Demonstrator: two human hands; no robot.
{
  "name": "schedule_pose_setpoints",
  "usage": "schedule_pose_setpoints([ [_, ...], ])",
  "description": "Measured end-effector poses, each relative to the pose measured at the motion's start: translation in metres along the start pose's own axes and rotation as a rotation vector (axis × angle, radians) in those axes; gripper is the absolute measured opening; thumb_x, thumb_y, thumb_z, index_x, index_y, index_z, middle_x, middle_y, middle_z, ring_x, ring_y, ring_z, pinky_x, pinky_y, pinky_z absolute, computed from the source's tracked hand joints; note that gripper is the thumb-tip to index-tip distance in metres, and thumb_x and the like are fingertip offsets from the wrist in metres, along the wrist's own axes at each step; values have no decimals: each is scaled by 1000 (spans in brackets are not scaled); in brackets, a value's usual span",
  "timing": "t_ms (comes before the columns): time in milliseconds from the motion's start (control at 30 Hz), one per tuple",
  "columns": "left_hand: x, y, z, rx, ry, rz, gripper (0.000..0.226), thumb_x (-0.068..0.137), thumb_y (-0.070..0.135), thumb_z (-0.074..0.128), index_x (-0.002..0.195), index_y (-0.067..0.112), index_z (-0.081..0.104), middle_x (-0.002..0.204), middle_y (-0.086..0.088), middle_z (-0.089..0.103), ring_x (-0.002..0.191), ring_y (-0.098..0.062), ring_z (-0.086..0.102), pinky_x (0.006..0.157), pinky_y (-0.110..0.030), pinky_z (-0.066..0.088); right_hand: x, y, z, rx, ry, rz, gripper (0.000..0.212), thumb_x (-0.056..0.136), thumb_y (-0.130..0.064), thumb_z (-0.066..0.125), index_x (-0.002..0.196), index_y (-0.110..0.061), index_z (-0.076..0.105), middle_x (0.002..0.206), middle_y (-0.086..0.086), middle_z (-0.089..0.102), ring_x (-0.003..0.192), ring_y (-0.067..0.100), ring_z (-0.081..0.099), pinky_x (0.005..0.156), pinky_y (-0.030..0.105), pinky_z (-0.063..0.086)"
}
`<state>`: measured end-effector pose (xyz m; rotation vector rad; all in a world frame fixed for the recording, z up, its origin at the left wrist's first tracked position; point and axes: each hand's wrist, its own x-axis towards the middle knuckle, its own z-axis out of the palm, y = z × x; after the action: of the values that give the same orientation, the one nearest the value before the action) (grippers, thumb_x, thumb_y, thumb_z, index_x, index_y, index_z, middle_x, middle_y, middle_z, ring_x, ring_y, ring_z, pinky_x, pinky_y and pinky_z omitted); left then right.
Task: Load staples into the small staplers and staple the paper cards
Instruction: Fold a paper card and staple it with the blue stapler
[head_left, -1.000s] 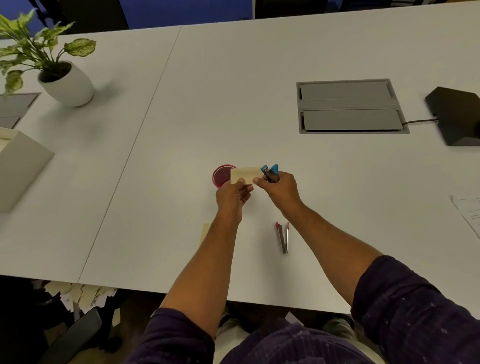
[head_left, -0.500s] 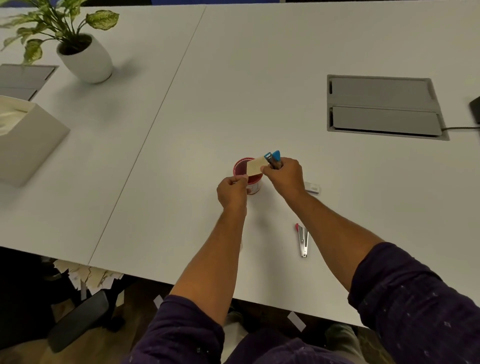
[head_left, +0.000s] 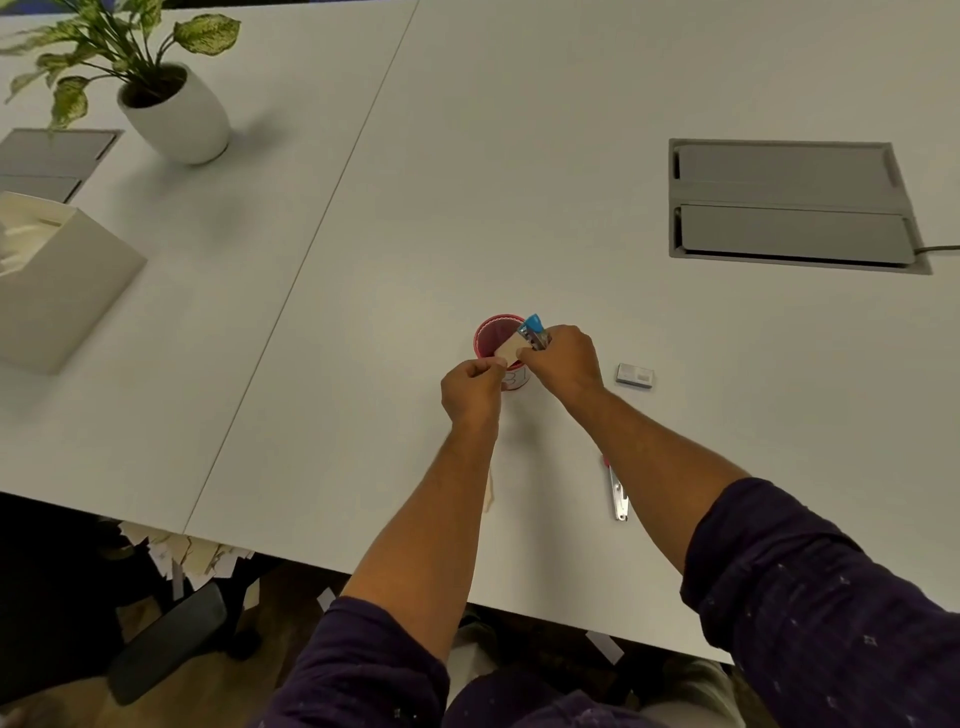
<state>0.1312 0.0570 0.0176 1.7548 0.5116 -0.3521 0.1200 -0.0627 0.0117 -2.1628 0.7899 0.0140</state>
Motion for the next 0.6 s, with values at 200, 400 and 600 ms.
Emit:
schedule_pose_setpoints([
  [200, 1, -3, 1, 78, 21, 80, 10, 83, 18, 80, 80, 24, 72, 82, 8, 73, 81, -15, 72, 77, -24, 58, -2, 4, 2, -53, 47, -94, 21, 94, -34, 68, 101, -13, 67, 87, 2, 69, 76, 20, 64, 56, 17, 39],
  [400, 6, -7, 2, 105, 20, 129, 11, 81, 21, 82, 86, 23, 72, 86, 6, 73, 81, -13, 70, 78, -21, 56, -4, 12, 7, -166, 60, -178, 34, 95, -39, 67, 119, -15, 62, 97, 1, 71, 76, 17, 62, 68, 28, 53],
  [600, 6, -10, 5, 133, 35, 156, 10, 85, 21, 79, 89, 21, 70, 95, 0, 74, 87, -19, 71, 85, -28, 59, -9, 26, 8, -66, 36, -178, 36, 97, -39, 66, 124, -16, 60, 102, 5, 74, 76, 17, 64, 73, 27, 54],
])
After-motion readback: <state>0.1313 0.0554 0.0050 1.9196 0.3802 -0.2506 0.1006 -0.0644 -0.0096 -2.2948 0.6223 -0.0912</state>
